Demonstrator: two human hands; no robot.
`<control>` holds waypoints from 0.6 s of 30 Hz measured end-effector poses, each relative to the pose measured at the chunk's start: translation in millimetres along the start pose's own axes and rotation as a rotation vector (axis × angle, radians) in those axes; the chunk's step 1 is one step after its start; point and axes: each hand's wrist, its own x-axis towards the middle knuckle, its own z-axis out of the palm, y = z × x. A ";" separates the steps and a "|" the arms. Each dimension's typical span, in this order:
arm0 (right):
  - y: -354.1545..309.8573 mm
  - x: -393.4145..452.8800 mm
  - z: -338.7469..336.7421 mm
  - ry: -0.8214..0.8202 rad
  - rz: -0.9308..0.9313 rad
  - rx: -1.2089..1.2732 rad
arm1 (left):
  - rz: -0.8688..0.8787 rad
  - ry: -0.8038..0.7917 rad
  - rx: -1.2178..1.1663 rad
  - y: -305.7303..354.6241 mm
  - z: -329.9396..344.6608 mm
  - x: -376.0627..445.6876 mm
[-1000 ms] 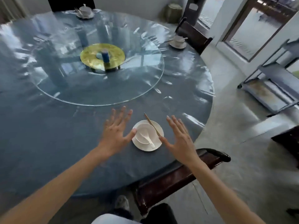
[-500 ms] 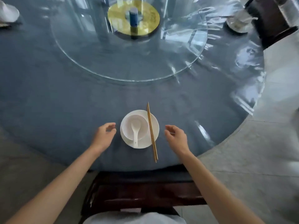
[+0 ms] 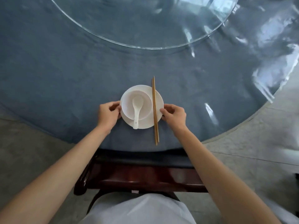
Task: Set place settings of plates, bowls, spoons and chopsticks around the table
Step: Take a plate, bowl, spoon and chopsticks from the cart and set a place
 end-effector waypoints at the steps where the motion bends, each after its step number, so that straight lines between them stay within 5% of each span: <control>1: 0.9 0.5 0.1 0.002 0.000 0.001 | 0.011 0.005 -0.002 -1.3 0.9 -1.1; 18: 14.2 7.9 -11.7 0.065 0.002 0.007 | 0.029 0.045 0.094 -6.2 19.5 -10.8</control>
